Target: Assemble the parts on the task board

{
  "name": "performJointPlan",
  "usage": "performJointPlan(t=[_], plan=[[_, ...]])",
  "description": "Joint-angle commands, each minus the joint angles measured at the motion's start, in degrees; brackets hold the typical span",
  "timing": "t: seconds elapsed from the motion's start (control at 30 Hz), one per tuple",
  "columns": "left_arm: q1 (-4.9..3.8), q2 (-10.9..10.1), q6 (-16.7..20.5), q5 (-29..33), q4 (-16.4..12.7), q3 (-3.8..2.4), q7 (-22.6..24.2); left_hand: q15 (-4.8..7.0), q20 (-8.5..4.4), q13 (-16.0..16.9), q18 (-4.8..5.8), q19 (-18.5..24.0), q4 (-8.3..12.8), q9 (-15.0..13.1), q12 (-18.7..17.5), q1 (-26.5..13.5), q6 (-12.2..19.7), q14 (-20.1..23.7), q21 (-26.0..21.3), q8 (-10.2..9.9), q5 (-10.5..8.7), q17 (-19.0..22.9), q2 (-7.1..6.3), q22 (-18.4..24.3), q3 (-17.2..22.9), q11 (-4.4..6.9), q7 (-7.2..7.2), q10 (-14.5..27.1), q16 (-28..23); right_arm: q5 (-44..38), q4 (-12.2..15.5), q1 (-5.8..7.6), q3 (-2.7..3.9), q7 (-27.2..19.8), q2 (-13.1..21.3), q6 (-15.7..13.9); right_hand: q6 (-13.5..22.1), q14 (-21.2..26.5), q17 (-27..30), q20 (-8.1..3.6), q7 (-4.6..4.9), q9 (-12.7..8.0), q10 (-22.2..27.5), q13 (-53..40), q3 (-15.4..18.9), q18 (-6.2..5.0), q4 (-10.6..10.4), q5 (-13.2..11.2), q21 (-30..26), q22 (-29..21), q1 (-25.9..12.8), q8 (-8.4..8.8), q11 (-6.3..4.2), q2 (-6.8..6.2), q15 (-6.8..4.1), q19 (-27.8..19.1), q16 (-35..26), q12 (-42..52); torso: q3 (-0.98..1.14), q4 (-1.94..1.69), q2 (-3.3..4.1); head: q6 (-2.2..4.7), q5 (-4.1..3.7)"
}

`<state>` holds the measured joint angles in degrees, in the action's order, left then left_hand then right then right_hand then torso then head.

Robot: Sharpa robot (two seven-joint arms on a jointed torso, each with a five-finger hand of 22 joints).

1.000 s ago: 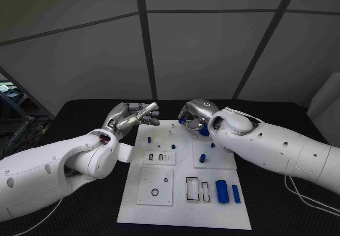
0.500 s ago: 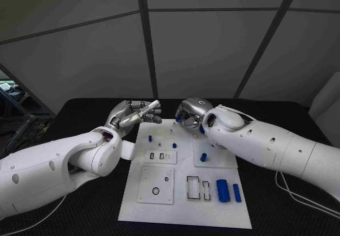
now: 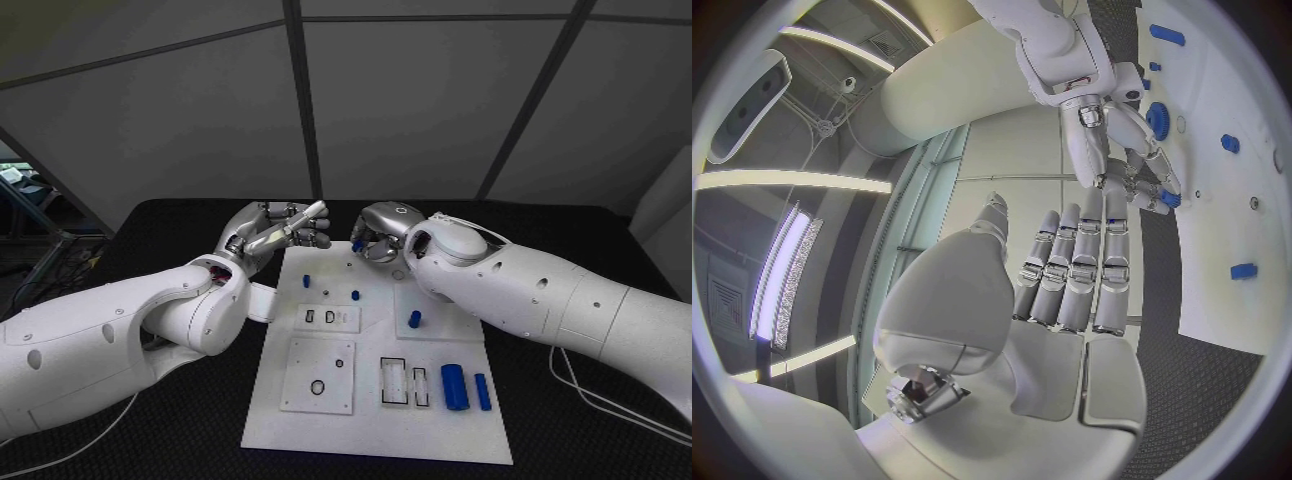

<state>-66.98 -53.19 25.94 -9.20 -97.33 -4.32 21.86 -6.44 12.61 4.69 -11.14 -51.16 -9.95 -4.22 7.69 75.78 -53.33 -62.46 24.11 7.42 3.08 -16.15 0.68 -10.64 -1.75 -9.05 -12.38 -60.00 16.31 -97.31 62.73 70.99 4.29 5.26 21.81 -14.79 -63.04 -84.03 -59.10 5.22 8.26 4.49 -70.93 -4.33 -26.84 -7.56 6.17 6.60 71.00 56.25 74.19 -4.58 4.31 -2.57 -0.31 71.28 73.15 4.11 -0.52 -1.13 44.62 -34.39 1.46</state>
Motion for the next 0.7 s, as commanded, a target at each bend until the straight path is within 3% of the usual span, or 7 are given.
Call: performJointPlan(t=[0.03,0.6,0.7], plan=[[-0.16,0.08,-0.14,0.02,0.06,-0.04,0.37,0.05,-0.05,0.1,0.89,0.37,0.25,0.08,-0.23,-0.57,-0.21,0.26,-0.33,-0.23,-0.07,-0.1,0.11,0.08,0.07,-0.38,-0.36,-0.04,-0.27,-0.22,-0.52,0.17,-0.03,-0.96,-0.41,1.25,0.18,-1.3,-0.02,0.37,0.24,0.0,0.34,0.1,0.0,1.1,-0.51,-0.04,0.31,0.1,-0.22,0.24,0.17,-0.56,0.15,0.0,0.3,-0.36,-0.03,0.0,0.02,0.11,0.03],[-0.6,0.09,-0.44,0.03,0.22,-0.04,0.11,0.01,-0.01,0.1,0.89,0.5,0.27,0.09,-0.27,-0.61,-0.21,0.44,-0.37,-0.28,-0.08,-0.11,0.1,0.11,0.05,-0.41,-0.4,-0.03,-0.3,-1.07,-2.56,0.16,-0.51,-0.45,-1.54,3.33,0.57,-1.27,-0.13,0.49,0.34,-0.08,0.99,0.24,0.08,1.06,-0.94,-0.06,0.33,0.07,-0.72,0.58,0.35,-1.04,0.34,-0.22,0.48,-0.51,0.0,0.08,0.06,-0.18,0.25],[-0.64,0.11,-0.48,0.03,0.25,-0.04,0.09,0.01,-0.01,0.1,0.89,0.5,0.27,0.09,-0.27,-0.61,-0.21,0.44,-0.37,-0.28,-0.08,-0.11,0.1,0.11,0.05,-0.41,-0.4,-0.03,-0.3,-1.14,-2.65,0.17,-0.53,-0.67,-1.66,3.21,1.43,-1.01,0.64,0.75,0.78,-0.26,3.78,0.69,0.15,0.87,-1.31,-0.15,-0.34,-1.1,-1.25,0.95,0.88,-1.76,0.92,-1.15,0.1,-0.67,0.02,0.08,0.04,-0.2,0.25]])
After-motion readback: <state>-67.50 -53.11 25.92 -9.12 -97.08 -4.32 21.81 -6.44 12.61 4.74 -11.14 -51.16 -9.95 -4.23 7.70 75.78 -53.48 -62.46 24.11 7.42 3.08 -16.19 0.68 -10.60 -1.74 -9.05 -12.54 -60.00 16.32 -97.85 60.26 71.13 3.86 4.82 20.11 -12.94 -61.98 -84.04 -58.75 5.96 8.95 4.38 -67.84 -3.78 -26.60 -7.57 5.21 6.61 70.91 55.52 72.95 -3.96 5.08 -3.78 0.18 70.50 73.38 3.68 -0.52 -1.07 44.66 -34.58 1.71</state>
